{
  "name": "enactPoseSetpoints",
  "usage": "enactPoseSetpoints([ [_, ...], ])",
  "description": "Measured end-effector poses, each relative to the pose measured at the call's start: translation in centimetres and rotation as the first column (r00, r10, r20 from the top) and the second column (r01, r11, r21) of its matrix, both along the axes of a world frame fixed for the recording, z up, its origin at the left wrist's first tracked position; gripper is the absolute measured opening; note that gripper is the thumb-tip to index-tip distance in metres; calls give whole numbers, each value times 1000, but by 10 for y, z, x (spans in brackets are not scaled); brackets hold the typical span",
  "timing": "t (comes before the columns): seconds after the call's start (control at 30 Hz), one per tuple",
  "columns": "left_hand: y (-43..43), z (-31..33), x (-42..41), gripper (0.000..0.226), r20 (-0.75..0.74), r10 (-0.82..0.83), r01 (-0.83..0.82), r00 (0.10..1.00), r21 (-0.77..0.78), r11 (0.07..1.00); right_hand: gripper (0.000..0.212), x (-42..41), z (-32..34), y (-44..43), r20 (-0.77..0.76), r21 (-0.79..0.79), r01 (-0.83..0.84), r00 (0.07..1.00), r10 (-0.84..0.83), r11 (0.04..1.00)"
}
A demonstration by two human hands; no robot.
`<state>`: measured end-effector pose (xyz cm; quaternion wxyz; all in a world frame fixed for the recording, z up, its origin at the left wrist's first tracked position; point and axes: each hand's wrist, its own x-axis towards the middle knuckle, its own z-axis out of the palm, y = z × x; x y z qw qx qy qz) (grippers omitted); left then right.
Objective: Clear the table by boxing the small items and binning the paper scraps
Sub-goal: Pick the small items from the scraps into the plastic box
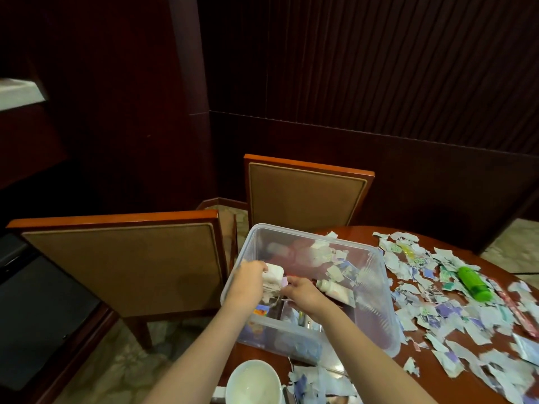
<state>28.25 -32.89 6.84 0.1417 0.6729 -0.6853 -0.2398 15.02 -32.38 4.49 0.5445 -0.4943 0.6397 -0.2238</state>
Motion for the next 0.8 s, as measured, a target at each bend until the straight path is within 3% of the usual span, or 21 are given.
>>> enactPoseSetpoints([
  [0.27, -1, -2, -2, 54, 6, -6, 6, 1000, 8, 1000, 33, -1, -1, -1, -143, -40, -37, 989, 31, 999],
  [0.47, 0, 3, -1, 54, -47, -8, 7, 999, -10, 1000, 37, -6, 2, 2, -94, -77, 77, 992, -84, 994],
  [0.6, -1, 4, 3, 43, -141, 6, -10, 990, -30, 1000, 29, -14, 15, 8, -10, -81, 178, 984, -179, 981],
  [0.8, 1, 29, -10, 44, -298, -1, 0, 955, -5, 1000, 27, -45, 41, 16, 0, -95, 296, 955, -297, 950],
])
